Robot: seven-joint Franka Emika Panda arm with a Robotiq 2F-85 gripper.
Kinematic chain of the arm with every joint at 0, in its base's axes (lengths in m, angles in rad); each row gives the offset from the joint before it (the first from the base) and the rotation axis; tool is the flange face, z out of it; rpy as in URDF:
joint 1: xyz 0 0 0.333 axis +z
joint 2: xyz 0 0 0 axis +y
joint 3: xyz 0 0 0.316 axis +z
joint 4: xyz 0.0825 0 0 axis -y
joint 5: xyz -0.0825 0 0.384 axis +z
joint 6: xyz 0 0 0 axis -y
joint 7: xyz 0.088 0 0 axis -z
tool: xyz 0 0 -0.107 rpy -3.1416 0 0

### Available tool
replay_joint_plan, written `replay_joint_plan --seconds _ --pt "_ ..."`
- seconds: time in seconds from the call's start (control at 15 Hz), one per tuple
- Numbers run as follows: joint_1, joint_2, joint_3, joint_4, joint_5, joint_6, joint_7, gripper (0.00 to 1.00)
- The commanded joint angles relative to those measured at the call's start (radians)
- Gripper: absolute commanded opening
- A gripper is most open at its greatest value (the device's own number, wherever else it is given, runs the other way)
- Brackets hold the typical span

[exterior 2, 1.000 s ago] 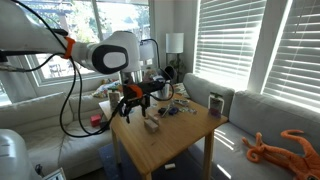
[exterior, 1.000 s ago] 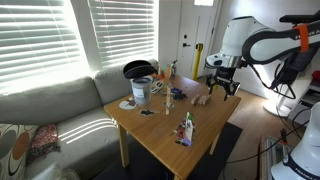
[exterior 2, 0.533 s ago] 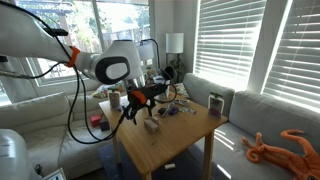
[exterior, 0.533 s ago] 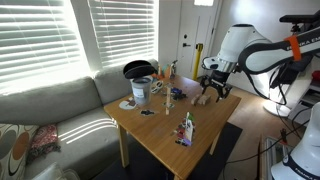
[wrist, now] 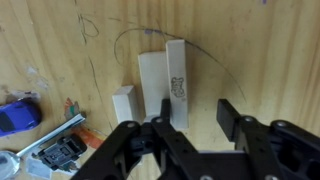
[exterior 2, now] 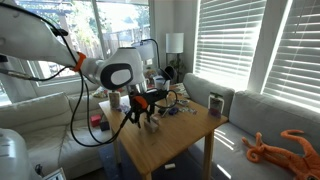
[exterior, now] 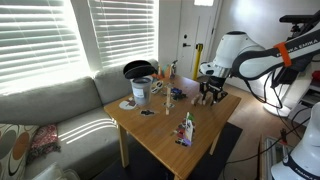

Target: Put one wooden chip on the pile of wooden chips on the left

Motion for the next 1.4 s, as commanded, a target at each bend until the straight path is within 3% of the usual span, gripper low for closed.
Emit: replay_joint_plan --seconds 0.0,0.13,0.2,0.27,0.33,0.67,0.87,1.13,1.2,1.27,1.33 --pt "-0.016 0.001 0.022 -0.008 -0.026 0.032 0.036 0.21" --pt "-0.030 -0.002 0.045 0.000 -0.079 0.023 0.068 0.07" --pt "-0.048 -0.002 0.079 0.017 -0.143 -0.035 0.119 0.50" --pt "-0.057 -0.003 0.106 0.030 -0.199 -0.080 0.160 0.44" --pt "-0.054 -0.004 0.130 0.041 -0.248 -0.115 0.188 0.45" --pt "-0.006 0.016 0.266 0.088 -0.453 -0.292 0.355 0.77" --pt "0.018 0.036 0.311 0.087 -0.581 -0.385 0.435 0.99" --pt "0.047 0.074 0.336 0.076 -0.730 -0.531 0.591 1.00" --pt "0.054 0.088 0.332 0.083 -0.730 -0.561 0.645 1.00" --pt "0.077 0.063 0.289 0.074 -0.693 -0.511 0.565 1.00" --pt "0.081 0.073 0.292 0.074 -0.703 -0.532 0.600 1.00"
